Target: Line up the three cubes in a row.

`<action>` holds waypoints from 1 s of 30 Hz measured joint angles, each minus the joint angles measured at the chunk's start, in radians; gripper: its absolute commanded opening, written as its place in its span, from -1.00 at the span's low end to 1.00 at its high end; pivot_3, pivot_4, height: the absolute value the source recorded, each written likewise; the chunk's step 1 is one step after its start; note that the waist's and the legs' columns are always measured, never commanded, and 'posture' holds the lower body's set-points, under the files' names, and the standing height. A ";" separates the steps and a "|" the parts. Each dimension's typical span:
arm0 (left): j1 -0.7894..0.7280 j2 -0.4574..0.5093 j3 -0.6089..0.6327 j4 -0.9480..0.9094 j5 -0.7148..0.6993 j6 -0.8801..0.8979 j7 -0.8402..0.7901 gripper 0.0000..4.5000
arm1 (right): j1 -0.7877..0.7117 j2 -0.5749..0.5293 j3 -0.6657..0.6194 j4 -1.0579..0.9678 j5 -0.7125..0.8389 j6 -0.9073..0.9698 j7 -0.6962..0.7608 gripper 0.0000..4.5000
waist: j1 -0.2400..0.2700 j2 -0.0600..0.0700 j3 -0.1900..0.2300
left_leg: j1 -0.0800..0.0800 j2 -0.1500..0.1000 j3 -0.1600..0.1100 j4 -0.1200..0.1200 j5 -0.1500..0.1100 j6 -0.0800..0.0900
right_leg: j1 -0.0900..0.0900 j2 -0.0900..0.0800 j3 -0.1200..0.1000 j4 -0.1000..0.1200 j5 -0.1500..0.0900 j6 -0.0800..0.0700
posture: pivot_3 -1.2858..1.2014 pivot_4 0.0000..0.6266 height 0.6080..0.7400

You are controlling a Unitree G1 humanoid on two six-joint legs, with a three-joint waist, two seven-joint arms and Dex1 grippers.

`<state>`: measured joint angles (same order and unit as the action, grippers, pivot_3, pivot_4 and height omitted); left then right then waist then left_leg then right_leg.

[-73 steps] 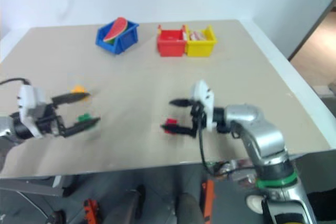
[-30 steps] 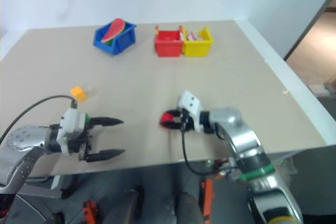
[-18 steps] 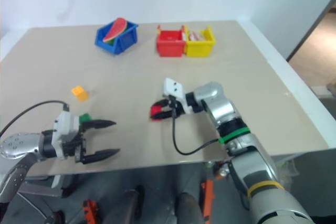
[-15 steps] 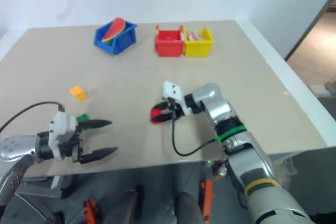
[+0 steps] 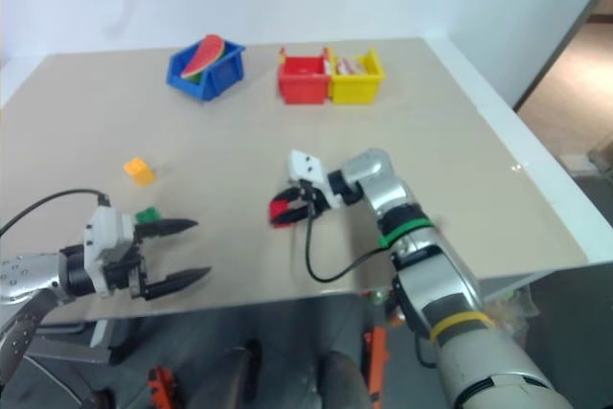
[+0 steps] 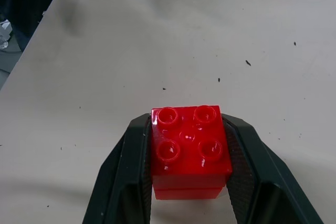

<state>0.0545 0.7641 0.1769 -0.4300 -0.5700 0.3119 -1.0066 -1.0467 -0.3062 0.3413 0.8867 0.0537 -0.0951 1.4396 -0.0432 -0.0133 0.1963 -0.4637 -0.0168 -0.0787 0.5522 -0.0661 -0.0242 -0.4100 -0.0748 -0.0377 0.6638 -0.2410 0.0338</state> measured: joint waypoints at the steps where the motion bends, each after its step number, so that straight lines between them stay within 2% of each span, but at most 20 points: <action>1: -0.002 0.000 0.000 -0.001 0.000 0.000 0.000 1.00 | 0.000 0.000 -0.001 0.001 -0.001 -0.002 0.000 -0.44 | 0.000 0.000 0.000 | 0.000 0.000 0.000 0.000 0.000 0.000 | 0.000 0.000 0.000 0.000 0.000 0.000 | 0.03 -0.52 1.00; 10: -0.033 0.000 -0.003 -0.001 0.000 0.000 -0.004 1.00 | 0.000 0.002 -0.006 0.003 -0.002 -0.003 -0.002 -0.44 | 0.000 0.000 0.000 | 0.000 0.000 0.002 0.000 0.000 0.000 | 0.000 0.000 0.001 0.000 0.000 0.000 | 0.03 -0.52 1.00; 11: -0.036 0.000 -0.003 -0.001 0.000 0.000 -0.005 1.00 | 0.000 0.002 -0.007 0.004 -0.002 -0.002 -0.002 0.01 | 0.000 0.000 0.000 | 0.000 0.000 0.003 0.000 0.000 0.000 | 0.000 0.000 0.001 0.000 0.000 0.000 | 0.03 -0.52 1.00; 12: -0.044 0.000 -0.005 0.000 0.000 0.001 -0.006 1.00 | 0.000 0.002 -0.010 0.010 -0.005 0.001 -0.004 0.11 | 0.000 0.000 0.000 | 0.000 0.000 0.003 0.000 0.000 0.000 | 0.000 0.000 0.001 0.000 0.000 0.000 | 0.03 -0.52 1.00; 17: -0.049 0.000 -0.005 0.008 0.001 0.001 -0.006 1.00 | 0.000 0.001 -0.026 0.027 -0.011 0.006 -0.003 0.90 | 0.000 0.000 0.000 | 0.000 0.001 0.007 0.000 0.000 -0.001 | -0.001 0.000 0.002 0.000 0.000 0.000 | 0.03 -0.52 1.00; 18: -0.049 0.000 -0.005 0.008 0.001 0.001 -0.006 1.00 | 0.000 0.001 -0.028 0.026 -0.011 0.006 -0.003 0.98 | 0.000 0.000 0.000 | 0.000 0.001 0.007 0.000 -0.001 -0.001 | -0.001 0.000 0.002 0.000 0.000 0.000 | 0.03 -0.52 1.00; 21: -0.056 0.000 -0.006 0.009 0.002 0.009 0.003 1.00 | 0.007 -0.002 -0.040 0.000 -0.009 0.010 -0.002 0.98 | 0.001 0.000 0.000 | 0.000 0.001 0.008 -0.001 -0.001 -0.001 | -0.001 0.002 0.002 0.000 -0.001 -0.001 | 0.03 -0.52 1.00; 25: -0.071 -0.007 0.002 0.025 0.001 0.046 0.063 1.00 | 0.020 -0.007 -0.078 -0.140 0.036 0.095 -0.005 0.98 | 0.001 0.000 0.000 | 0.000 0.002 0.008 0.000 -0.001 -0.001 | -0.001 0.004 0.002 0.000 -0.001 0.000 | 0.03 -0.52 1.00; 30: -0.107 -0.027 0.107 0.058 0.011 0.099 0.221 1.00 | 0.070 -0.036 -0.163 -0.469 0.142 0.295 -0.090 0.98 | 0.002 0.000 0.000 | 0.000 0.004 0.007 0.000 -0.002 -0.003 | -0.002 0.002 0.002 0.000 -0.001 -0.001 | 0.03 -0.52 1.00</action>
<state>-0.0526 0.7372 0.2843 -0.3718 -0.5593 0.4113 -0.7857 -0.9765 -0.3421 0.1783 0.4174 0.1958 0.2003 1.3501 -0.0417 -0.0132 0.1965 -0.4638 -0.0129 -0.0716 0.5517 -0.0677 -0.0267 -0.4115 -0.0730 -0.0359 0.6640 -0.2421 0.0325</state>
